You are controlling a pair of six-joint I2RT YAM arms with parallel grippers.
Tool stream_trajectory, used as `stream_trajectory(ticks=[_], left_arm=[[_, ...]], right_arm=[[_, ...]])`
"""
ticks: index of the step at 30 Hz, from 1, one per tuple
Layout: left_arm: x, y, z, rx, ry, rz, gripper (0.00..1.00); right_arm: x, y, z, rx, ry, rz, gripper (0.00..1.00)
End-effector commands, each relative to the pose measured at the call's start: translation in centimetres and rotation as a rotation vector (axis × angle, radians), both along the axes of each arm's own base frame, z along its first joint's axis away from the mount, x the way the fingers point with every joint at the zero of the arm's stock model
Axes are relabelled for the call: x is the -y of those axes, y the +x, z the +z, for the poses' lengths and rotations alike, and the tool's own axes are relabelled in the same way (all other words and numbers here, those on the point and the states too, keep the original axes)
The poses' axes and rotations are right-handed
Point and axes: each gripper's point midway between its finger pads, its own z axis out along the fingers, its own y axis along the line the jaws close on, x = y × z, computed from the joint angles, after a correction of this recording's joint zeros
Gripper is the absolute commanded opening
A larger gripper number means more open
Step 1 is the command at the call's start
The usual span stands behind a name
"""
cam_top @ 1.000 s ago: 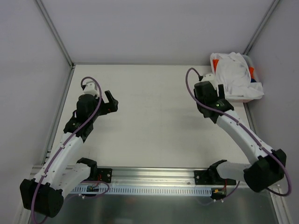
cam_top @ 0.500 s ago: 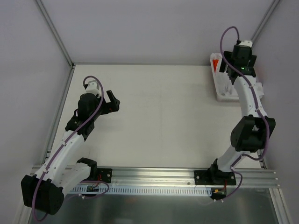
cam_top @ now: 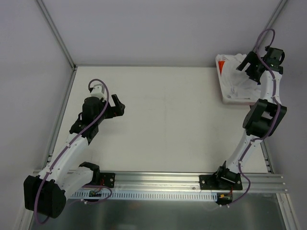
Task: Fold and stack the t-shirts
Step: Grab the tshirt from the pile
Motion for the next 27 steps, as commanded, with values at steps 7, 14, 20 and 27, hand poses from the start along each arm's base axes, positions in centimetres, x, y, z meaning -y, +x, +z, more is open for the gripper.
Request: stream_trajectory(ticks=[7,14,20,27], left_arm=[[0.4,1.1,-0.6,-0.007,0.012,-0.013,0.99],[0.4,1.1,-0.8,-0.011,0.029,-0.021,0.99],[-0.3,1.4,-0.3,0.037,0.051,0.005,0.99],[-0.3,1.4,-0.6,0.033,0.057,0.004,0.99]], right_arm=[[-3.6,-0.7,3.4,0.085,0.111,0.088,0.91],[-1.1,-1.9,0.9,-0.027,-0.037,0.015,0.91],[-1.1,-1.3,0.3,-0.089,-0.211,0.020,0.92],[-1.1,0.4,-1.2,-0.126,-0.277,0.002,0.76]])
